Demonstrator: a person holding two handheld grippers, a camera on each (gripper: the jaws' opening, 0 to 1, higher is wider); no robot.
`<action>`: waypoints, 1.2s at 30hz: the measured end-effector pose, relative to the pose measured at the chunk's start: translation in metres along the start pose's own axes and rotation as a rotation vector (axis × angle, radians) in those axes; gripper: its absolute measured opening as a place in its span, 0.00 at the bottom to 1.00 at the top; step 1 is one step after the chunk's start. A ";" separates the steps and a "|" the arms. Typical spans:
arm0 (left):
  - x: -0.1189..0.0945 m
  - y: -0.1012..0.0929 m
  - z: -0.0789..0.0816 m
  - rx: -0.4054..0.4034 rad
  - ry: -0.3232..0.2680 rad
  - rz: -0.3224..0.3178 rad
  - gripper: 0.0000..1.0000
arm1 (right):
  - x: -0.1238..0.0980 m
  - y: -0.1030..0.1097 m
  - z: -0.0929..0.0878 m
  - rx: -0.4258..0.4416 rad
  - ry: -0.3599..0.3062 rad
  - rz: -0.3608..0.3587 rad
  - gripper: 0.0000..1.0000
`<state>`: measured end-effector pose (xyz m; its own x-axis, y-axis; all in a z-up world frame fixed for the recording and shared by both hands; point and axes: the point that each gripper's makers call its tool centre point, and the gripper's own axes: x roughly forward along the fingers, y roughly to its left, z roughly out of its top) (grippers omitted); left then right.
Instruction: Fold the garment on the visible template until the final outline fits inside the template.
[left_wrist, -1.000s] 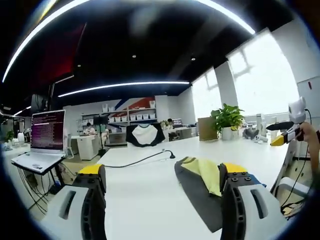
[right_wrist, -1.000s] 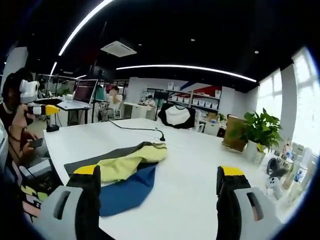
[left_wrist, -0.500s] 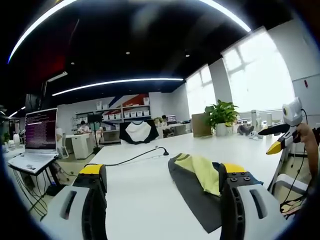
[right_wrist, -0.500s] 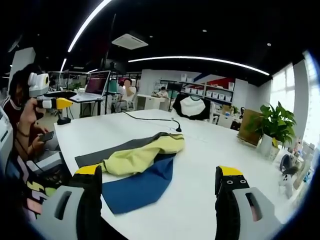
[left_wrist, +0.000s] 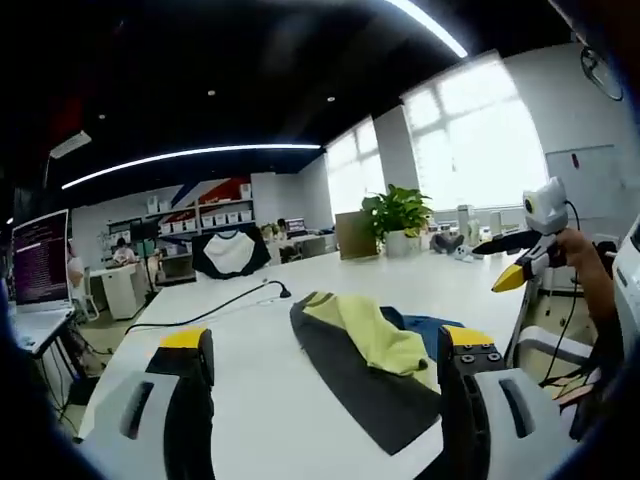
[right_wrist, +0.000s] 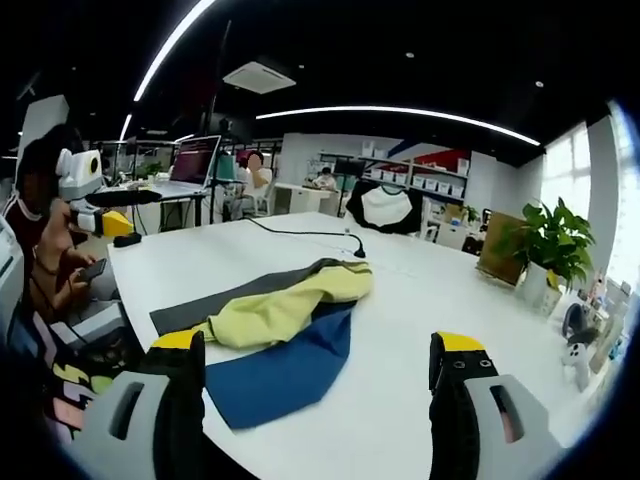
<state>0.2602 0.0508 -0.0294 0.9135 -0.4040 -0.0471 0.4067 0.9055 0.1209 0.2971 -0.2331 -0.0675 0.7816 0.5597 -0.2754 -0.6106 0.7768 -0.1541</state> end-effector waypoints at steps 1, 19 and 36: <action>0.000 0.000 0.000 0.001 0.001 -0.002 0.98 | 0.000 0.000 -0.001 0.000 0.002 0.001 0.96; 0.011 -0.018 -0.037 -0.006 0.067 -0.087 0.96 | 0.003 -0.003 -0.024 0.037 0.049 0.006 0.94; 0.020 -0.045 -0.055 0.013 0.113 -0.155 0.92 | 0.005 0.004 -0.033 0.032 0.070 0.023 0.93</action>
<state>0.2603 0.0095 -0.0903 0.8352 -0.5206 -0.1770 0.5430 0.8316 0.1163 0.2945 -0.2360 -0.1006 0.7561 0.5567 -0.3440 -0.6228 0.7736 -0.1170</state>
